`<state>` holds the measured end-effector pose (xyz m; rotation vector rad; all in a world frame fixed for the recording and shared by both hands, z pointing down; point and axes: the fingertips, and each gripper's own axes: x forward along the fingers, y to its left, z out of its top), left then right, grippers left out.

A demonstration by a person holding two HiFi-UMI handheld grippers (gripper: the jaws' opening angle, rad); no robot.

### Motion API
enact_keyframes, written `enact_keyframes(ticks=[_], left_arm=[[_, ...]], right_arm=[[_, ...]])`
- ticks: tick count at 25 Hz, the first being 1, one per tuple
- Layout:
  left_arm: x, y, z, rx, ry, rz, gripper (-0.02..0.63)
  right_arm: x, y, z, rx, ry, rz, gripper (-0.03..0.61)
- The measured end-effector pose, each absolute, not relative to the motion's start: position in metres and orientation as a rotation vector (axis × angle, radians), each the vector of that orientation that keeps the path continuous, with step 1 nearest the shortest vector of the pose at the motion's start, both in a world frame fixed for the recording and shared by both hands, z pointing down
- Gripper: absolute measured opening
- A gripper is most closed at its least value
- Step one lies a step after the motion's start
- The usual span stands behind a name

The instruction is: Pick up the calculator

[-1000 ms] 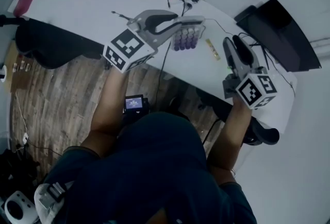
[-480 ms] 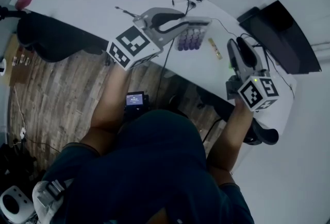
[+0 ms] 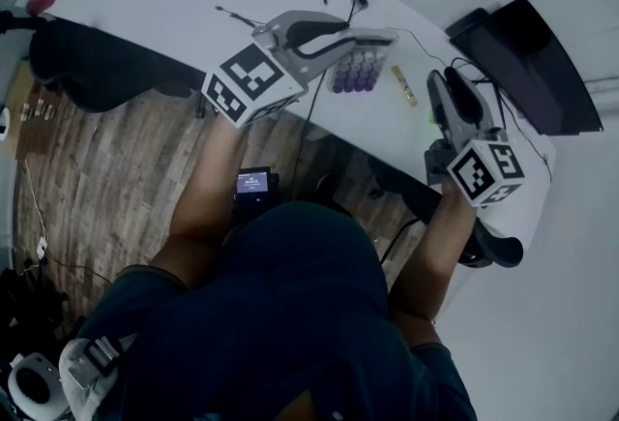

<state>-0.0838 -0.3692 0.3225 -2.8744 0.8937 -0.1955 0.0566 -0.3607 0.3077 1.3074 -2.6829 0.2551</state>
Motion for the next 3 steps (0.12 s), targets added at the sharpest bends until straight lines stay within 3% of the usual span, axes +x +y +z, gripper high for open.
enact_keyframes(ticks=[3], left_arm=[[-0.0828,-0.3704,0.3244,-2.877,0.893,-0.197,0.074]], right_arm=[[0.058,-0.3617,0.3092,1.305,-2.678,0.252,0.14]])
